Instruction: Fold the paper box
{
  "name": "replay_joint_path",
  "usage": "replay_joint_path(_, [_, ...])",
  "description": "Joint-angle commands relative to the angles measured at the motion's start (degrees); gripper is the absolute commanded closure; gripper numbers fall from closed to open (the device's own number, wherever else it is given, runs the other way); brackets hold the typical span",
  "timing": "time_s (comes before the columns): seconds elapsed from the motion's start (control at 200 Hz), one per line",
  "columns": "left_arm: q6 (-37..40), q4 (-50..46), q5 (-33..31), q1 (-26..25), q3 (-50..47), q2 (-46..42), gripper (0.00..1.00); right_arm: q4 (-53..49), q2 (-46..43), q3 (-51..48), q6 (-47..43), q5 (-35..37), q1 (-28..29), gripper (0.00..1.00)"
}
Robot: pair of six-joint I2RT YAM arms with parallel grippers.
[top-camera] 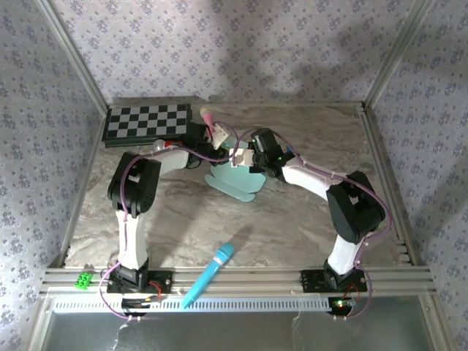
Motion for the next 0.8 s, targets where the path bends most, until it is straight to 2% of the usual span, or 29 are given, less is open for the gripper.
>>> replay_joint_path(0.0, [1.34, -0.77, 4.08, -0.93, 1.98, 0.42, 0.65, -4.44, 1.94, 0.89, -1.16, -2.66, 0.13, 1.0])
replay_joint_path(0.07, [1.21, -0.84, 4.51, -0.96, 2.02, 0.44, 0.7, -4.65, 1.97, 0.86, -1.18, -2.67, 0.16, 1.0])
replay_joint_path(0.46, [-1.73, 0.43, 0.87, -2.68, -1.54, -3.1, 0.76, -6.58, 1.33, 0.89, -0.04, -4.31, 0.45, 1.0])
replay_joint_path(0.645, [-4.61, 2.65, -1.47, -2.77, -1.17, -2.3, 0.83, -8.36, 1.75, 3.47, 0.48, -5.12, 0.54, 1.0])
replay_joint_path(0.8, [-4.26, 1.92, -2.65, -3.61, -0.45, -2.33, 0.94, -9.02, 1.96, 4.44, 1.44, -5.25, 0.5, 1.0])
